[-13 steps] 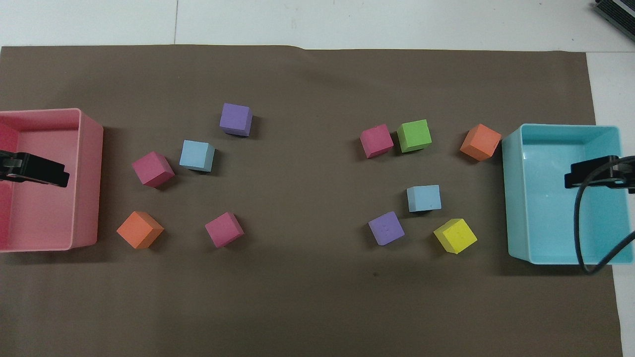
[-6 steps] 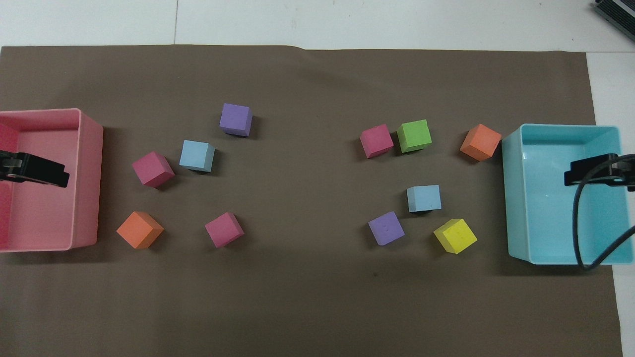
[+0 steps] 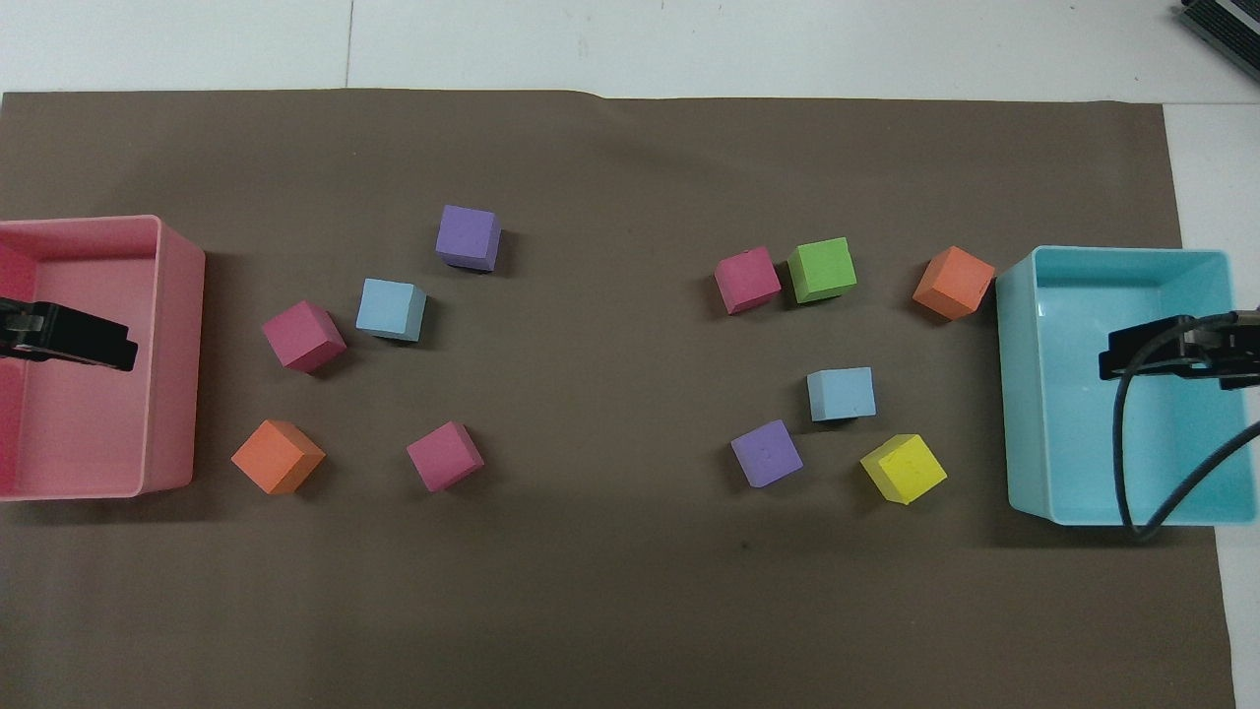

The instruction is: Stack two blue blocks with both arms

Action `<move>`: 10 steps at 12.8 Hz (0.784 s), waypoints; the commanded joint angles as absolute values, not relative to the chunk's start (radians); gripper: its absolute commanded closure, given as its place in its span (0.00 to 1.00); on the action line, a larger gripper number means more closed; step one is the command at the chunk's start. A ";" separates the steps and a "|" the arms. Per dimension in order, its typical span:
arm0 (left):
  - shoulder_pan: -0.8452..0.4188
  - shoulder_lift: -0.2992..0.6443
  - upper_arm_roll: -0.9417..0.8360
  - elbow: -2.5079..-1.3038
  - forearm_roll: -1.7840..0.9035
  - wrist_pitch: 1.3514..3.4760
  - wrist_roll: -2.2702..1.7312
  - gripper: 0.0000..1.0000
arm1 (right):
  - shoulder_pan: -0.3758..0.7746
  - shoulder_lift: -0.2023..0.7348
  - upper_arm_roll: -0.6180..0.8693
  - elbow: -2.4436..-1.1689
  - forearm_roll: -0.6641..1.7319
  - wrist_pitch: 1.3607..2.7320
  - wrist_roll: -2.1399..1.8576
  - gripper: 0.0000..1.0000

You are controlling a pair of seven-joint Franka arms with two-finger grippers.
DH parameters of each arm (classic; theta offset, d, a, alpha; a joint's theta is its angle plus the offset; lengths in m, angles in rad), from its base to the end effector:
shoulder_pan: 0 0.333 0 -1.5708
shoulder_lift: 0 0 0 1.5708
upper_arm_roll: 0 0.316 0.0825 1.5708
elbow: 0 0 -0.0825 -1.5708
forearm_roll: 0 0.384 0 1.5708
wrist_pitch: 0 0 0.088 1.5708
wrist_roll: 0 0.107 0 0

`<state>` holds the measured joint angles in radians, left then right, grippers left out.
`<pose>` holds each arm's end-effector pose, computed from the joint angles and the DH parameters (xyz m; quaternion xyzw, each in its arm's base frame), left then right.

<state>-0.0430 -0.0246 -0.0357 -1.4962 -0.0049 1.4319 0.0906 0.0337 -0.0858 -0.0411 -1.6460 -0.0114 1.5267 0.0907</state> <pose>0.5306 -0.0427 0.6606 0.9962 -0.0848 -0.0198 0.0021 0.5226 -0.0061 0.6315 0.9986 -0.0491 -0.0166 0.0046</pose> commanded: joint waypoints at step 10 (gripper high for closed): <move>-0.012 -0.028 -0.046 -1.482 0.002 1.428 0.097 0.00 | 0.195 0.001 -0.029 -1.910 0.008 1.908 0.206 0.00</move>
<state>-0.0297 -0.0247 -0.0338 -1.4957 -0.0049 1.4369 0.0906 0.1920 -0.0138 -0.0274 -1.8672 -0.0094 1.8459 0.1964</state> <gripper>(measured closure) 0.000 0.000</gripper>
